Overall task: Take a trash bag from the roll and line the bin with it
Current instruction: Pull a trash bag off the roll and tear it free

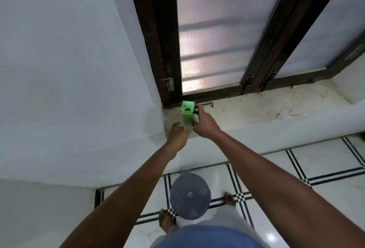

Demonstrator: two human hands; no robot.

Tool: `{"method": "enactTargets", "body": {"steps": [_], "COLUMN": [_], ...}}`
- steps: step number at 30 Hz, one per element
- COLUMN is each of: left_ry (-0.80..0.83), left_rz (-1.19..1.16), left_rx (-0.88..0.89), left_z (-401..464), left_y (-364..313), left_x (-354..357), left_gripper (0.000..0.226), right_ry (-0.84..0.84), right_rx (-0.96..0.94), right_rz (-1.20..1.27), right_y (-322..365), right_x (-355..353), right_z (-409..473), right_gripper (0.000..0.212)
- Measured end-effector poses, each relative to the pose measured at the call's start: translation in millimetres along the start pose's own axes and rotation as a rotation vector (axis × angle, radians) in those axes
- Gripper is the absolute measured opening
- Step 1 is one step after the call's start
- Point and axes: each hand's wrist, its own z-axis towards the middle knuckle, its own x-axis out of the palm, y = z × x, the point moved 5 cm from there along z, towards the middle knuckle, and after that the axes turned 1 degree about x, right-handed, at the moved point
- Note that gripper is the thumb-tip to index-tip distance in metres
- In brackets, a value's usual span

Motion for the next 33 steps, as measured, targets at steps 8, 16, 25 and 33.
{"method": "enactTargets", "body": {"steps": [8, 16, 25, 33], "left_ry": [-0.119, -0.139, -0.271, -0.265], "left_rz": [0.113, -0.198, 0.155, 0.271], "left_rx": [0.226, 0.172, 0.352, 0.362], "left_z": [-18, -18, 14, 16], "left_y": [-47, -60, -66, -80], "left_x": [7, 2, -4, -15], "left_gripper": [0.042, 0.039, 0.051, 0.025], "right_ry": [0.112, 0.191, 0.214, 0.082], "right_rx": [-0.074, -0.237, -0.324, -0.299], "right_rz": [0.071, -0.190, -0.257, -0.112], "right_y": [-17, -13, -1, 4], "right_x": [-26, -39, -44, -43], "right_z": [2, 15, 15, 5], "right_gripper": [0.063, 0.060, 0.047, 0.063]}}
